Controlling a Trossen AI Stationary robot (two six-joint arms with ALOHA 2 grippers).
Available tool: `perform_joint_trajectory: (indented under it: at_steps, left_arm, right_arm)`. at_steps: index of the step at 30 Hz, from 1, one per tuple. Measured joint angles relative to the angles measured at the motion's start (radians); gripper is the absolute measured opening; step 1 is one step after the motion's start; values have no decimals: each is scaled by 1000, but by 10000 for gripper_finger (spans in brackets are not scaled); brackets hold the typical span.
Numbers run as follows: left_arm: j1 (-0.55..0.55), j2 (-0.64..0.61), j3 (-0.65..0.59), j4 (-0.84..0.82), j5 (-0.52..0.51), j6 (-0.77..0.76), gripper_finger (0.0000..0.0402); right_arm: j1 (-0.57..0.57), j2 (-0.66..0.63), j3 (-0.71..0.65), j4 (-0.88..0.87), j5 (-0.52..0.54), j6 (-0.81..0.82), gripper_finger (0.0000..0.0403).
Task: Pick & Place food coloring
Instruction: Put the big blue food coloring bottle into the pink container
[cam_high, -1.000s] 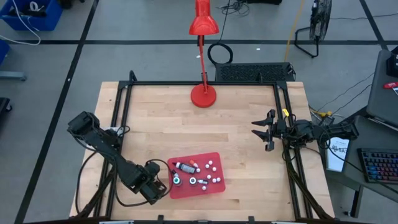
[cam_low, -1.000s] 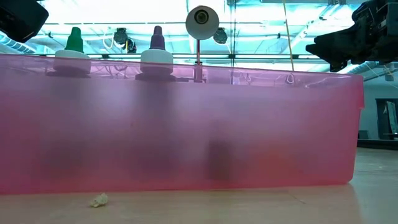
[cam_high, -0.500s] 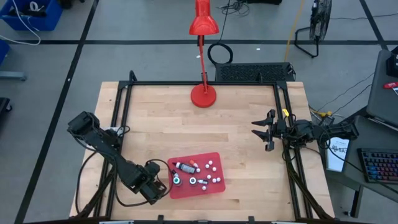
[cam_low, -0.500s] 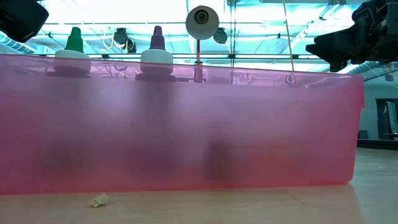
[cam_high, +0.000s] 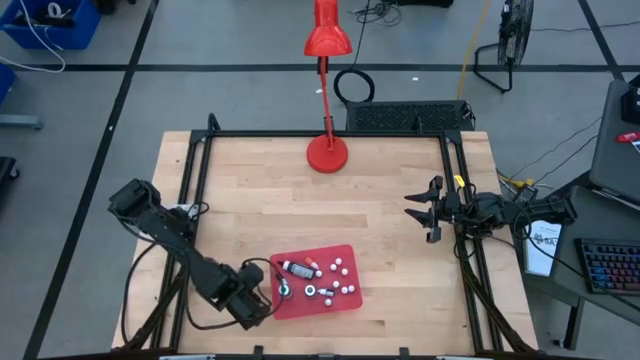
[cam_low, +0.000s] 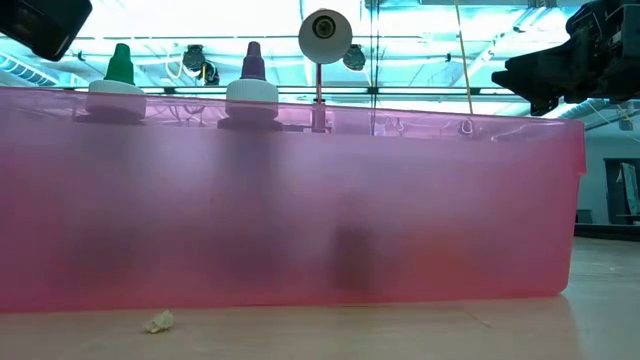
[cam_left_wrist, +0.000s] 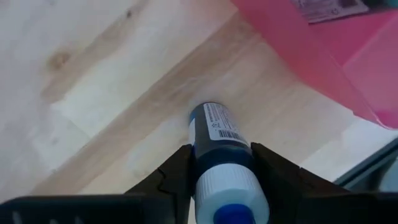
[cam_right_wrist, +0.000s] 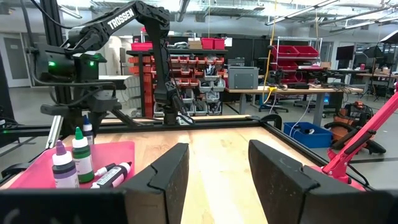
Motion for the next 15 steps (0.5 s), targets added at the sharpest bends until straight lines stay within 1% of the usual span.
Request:
perform_joint_trajectory:
  at_steps: [5,8,11,13,15]
  left_arm:
    - [20,-18,0,-8,-6,96,138]
    - [41,-63,0,-32,-8,115,138]
    - [63,-134,0,-66,-16,118,138]
    - [74,-188,0,-71,-58,135,138]
    - [85,-244,0,-60,-128,182,138]
  right_arm:
    - [0,0,0,0,0,0,155]
    - [0,0,0,0,0,0,155]
    - [0,0,0,0,0,0,155]
    - [0,0,0,0,0,0,155]
    - [0,0,0,0,0,0,155]
